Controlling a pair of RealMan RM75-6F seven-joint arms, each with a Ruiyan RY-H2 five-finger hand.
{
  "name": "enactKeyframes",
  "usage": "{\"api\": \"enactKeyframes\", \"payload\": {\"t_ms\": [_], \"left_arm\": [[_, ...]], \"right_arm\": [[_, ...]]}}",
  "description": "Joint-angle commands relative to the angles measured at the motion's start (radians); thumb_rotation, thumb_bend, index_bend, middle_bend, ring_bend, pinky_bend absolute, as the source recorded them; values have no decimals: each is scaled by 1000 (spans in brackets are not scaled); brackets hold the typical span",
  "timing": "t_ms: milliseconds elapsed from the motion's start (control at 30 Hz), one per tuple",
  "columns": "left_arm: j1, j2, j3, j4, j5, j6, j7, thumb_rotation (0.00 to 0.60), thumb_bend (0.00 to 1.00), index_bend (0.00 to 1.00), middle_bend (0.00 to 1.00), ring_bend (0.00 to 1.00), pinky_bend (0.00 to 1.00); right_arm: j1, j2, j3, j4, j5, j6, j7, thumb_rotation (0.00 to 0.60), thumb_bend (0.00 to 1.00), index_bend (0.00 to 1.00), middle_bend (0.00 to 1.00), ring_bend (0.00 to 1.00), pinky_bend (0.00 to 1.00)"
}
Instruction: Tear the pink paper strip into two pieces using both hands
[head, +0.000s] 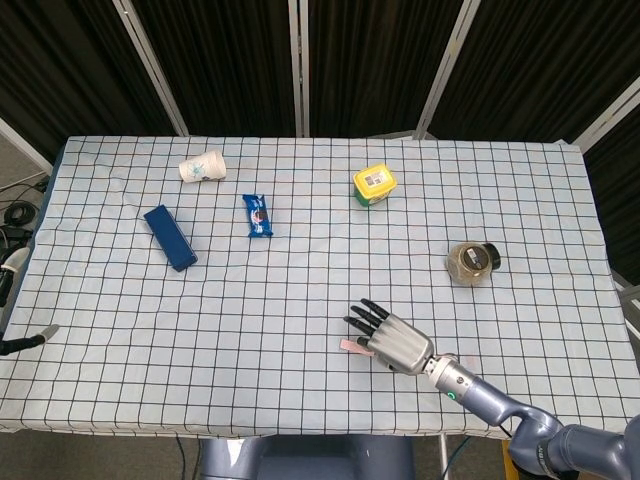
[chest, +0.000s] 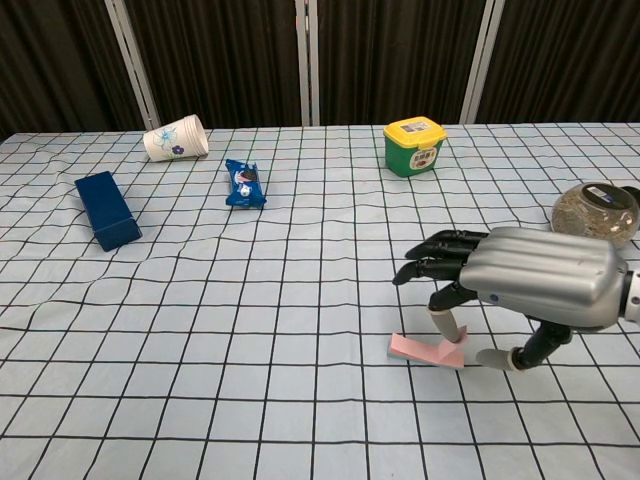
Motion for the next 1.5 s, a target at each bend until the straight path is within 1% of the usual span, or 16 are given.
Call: {"api": "enactKeyframes", "payload": {"t_ms": [33,367,633,733,933,1033,1100,1300,1500], "left_arm": [[1,0,0,0,1,0,0,600,0,0,0,0,0],[1,-1,0,0,6,-2,2,600,0,0,0,0,0],[1,-3,0,1,6,-5,5,600,0,0,0,0,0],[0,-4,-1,2,5,-7,7,600,0,0,0,0,0],[-1,-5,-1,1,6,-11,6,600,0,0,0,0,0],[-1,-6,0,2,6,-12,7,600,0,0,0,0,0],[-2,-6,0,2,7,-14,8,600,0,0,0,0,0],[-8,-11,3,7,5,-31,7,600,0,0,0,0,0],[-41,-37,13,32,27,-90,-25,600,0,0,0,0,0]], "right_arm": [[0,-8,-3,9,6,9,9,600,240,534,119,0,0],[5,-28,-5,46,15,27,23,600,256,542,129,0,0],[5,-47,-18,88,16,46,53,600,291,560,145,0,0],[7,-50,-20,92,18,50,67,600,320,570,151,0,0],[6,-59,-25,90,37,50,111,600,375,633,161,0,0],[4,-62,-27,85,46,54,138,600,433,672,179,0,0],[3,-63,-24,77,56,54,156,600,463,687,185,0,0],[11,-37,2,6,84,65,203,600,469,694,190,0,0],[39,32,56,-136,115,60,197,600,476,697,192,0,0]]}}
